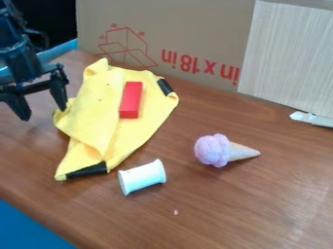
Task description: Unfold the cloth from right to left
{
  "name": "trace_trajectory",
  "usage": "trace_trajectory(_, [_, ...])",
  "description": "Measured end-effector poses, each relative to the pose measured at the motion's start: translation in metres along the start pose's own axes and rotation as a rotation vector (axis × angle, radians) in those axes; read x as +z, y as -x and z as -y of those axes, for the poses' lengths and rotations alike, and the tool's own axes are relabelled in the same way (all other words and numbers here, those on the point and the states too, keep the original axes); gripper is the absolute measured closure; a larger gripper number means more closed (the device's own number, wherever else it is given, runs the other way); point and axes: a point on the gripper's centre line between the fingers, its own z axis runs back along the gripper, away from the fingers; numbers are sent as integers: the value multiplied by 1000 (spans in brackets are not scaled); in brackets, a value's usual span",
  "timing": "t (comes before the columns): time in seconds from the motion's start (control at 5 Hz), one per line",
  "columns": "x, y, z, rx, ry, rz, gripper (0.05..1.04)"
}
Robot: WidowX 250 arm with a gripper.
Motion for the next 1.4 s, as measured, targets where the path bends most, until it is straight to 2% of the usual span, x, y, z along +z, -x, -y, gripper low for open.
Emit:
trace_trajectory(0.6, [-12,-14,9,9,-30,12,108])
trace_trajectory(1.0, [-21,-24,3,34,-60,24,677])
trace_trajectory(1.2, [-21,-24,2,30,-63,24,907])
trace_trajectory(1.4, [-19,-23,4,23,-43,7,1020])
